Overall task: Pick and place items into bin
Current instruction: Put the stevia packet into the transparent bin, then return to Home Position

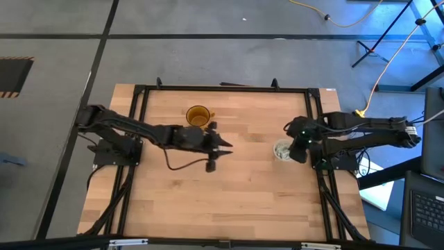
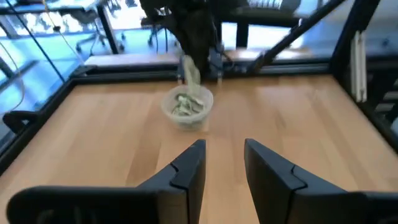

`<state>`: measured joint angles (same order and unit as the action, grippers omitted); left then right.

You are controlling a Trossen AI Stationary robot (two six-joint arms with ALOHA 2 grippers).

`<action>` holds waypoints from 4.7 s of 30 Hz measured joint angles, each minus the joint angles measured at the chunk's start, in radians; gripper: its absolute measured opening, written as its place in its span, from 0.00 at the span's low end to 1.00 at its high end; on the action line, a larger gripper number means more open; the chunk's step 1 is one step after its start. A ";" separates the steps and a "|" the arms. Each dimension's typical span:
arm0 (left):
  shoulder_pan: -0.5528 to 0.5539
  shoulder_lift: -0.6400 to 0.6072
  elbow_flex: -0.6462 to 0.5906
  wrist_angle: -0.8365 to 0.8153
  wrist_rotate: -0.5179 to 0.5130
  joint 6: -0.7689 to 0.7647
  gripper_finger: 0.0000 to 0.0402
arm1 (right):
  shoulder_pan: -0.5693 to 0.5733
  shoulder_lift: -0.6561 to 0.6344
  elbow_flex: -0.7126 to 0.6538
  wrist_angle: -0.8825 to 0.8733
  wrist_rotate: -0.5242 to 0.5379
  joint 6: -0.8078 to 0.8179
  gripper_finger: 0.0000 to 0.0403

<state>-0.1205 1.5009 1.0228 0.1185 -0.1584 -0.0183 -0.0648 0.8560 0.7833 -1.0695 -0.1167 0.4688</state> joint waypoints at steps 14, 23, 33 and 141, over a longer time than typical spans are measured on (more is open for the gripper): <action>0.019 -0.189 -0.347 0.336 0.072 -0.116 0.26 | -0.042 0.024 -0.204 0.215 -0.050 0.028 0.00; 0.019 -0.188 -0.347 0.334 0.072 -0.118 0.25 | -0.120 0.023 -0.248 0.214 -0.023 0.019 0.00; 0.019 -0.187 -0.347 0.334 0.071 -0.118 0.25 | -0.131 0.027 -0.290 0.215 -0.022 0.023 0.02; 0.474 -1.348 -1.015 -0.015 -0.039 -0.125 0.26 | -0.131 -0.854 -0.706 0.886 0.310 -0.324 0.34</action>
<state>0.3538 0.1528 0.0078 0.1036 -0.1970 -0.1436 -0.1963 0.0021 0.0775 -0.1834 0.1936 0.1449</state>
